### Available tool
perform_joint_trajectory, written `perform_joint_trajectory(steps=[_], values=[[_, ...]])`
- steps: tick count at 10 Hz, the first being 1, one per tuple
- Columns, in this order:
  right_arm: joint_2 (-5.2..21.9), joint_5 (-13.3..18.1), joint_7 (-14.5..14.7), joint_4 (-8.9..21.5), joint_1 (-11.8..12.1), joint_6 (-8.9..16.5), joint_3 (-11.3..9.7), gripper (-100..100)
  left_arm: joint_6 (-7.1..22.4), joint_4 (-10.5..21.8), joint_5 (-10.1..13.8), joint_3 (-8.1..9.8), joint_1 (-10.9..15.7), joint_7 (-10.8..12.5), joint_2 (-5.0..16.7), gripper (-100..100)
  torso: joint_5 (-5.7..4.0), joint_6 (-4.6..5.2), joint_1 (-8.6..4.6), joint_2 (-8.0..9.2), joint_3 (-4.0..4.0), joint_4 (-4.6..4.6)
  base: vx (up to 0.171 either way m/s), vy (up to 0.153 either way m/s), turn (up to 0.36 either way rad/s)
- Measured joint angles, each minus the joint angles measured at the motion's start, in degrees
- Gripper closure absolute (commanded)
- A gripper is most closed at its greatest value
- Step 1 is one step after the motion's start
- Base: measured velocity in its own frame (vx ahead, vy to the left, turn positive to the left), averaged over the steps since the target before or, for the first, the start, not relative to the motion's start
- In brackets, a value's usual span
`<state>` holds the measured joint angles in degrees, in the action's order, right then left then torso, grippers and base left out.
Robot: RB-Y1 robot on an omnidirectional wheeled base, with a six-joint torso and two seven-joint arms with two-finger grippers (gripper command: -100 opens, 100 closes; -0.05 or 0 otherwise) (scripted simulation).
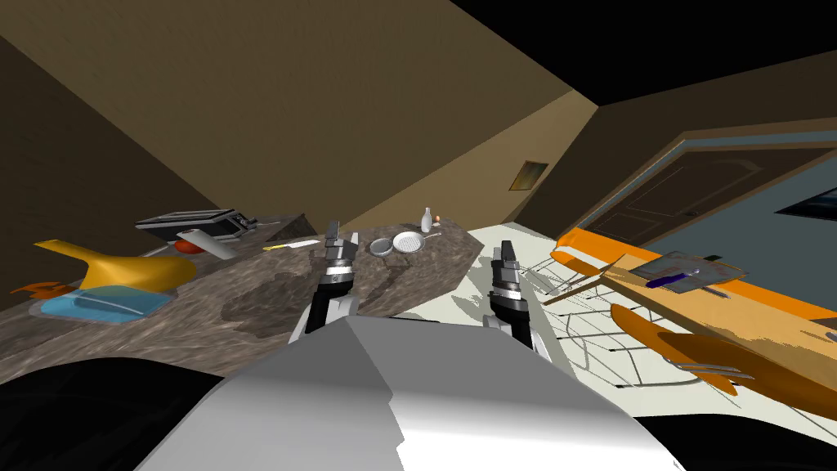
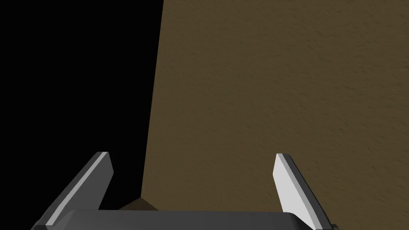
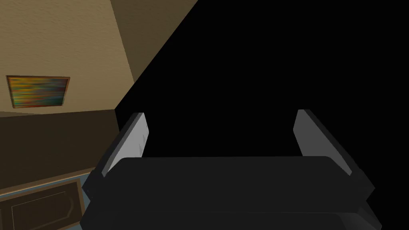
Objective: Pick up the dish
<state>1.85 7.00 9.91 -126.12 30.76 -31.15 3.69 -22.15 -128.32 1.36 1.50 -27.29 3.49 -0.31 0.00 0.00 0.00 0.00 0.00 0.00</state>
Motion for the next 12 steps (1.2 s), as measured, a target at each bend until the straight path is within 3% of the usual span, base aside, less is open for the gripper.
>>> perform_joint_trajectory(steps=[3,6,12], values=[[0.0,0.0,0.0,0.0,0.0,0.0,0.0,0,1.9,0.5,0.4,0.19,0.5,0.6,3.4,-100,0.02,0.01,0.08,0.01,0.0,0.0,-0.003,0.016,-0.059],[0.0,0.0,0.0,0.0,0.0,0.0,0.0,0,6.1,1.4,1.4,0.83,1.9,2.1,6.6,-100,0.03,0.01,0.15,0.01,0.0,0.0,-0.006,0.033,-0.097],[0.0,0.0,0.0,0.0,0.0,0.0,0.0,0,15.2,2.6,3.5,1.86,4.1,5.4,9.5,-100,0.03,-0.01,0.11,0.01,0.01,0.0,-0.008,0.03,-0.084]])
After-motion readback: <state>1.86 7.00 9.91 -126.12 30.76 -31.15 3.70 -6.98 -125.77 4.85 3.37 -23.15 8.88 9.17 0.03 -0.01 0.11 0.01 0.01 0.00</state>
